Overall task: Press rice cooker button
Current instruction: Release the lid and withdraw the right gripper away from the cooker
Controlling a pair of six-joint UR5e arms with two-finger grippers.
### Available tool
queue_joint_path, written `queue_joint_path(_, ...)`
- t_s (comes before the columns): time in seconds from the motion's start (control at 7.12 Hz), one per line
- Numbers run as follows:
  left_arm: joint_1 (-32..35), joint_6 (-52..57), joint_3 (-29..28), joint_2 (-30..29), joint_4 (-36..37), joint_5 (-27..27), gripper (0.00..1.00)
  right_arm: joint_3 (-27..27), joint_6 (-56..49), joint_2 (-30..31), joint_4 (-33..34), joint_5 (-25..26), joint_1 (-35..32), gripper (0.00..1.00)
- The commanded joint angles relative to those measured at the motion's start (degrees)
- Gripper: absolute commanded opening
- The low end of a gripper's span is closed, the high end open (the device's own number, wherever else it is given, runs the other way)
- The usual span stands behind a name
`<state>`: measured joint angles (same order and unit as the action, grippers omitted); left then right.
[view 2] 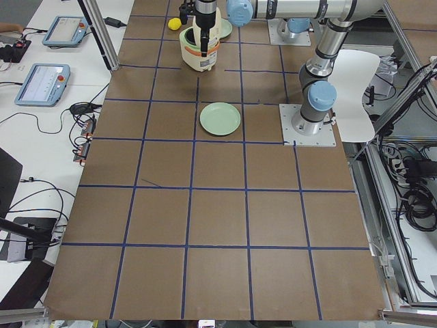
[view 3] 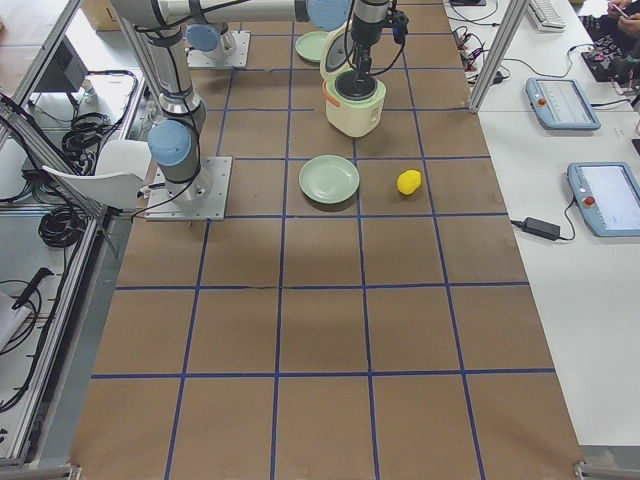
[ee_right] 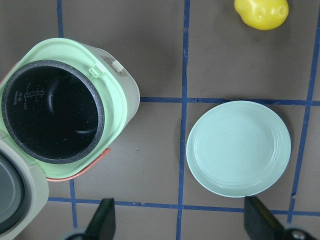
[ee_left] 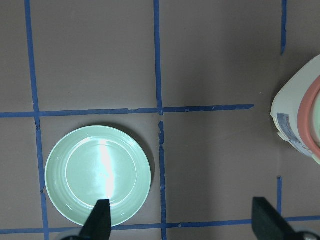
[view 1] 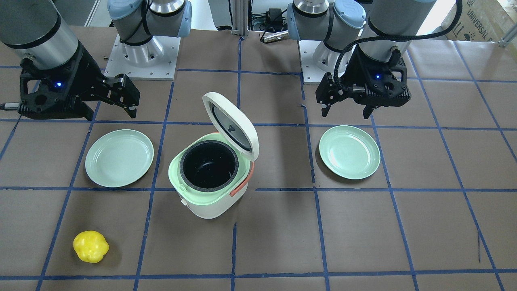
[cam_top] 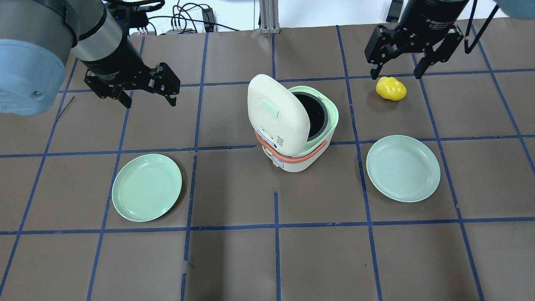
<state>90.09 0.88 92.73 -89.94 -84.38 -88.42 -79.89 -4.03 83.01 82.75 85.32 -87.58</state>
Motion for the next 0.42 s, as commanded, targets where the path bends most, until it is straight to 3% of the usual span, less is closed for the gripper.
queue_joint_path(0.0,0.0,0.0,0.0,0.03,0.0,0.0,1.0,0.08,0.25,0.05,-0.05,-0.07,-0.22,0.91)
queue_joint_path(0.28,0.0,0.0,0.0,0.03,0.0,0.0,1.0,0.17,0.34,0.05,0.3,-0.16,-0.31,0.91)
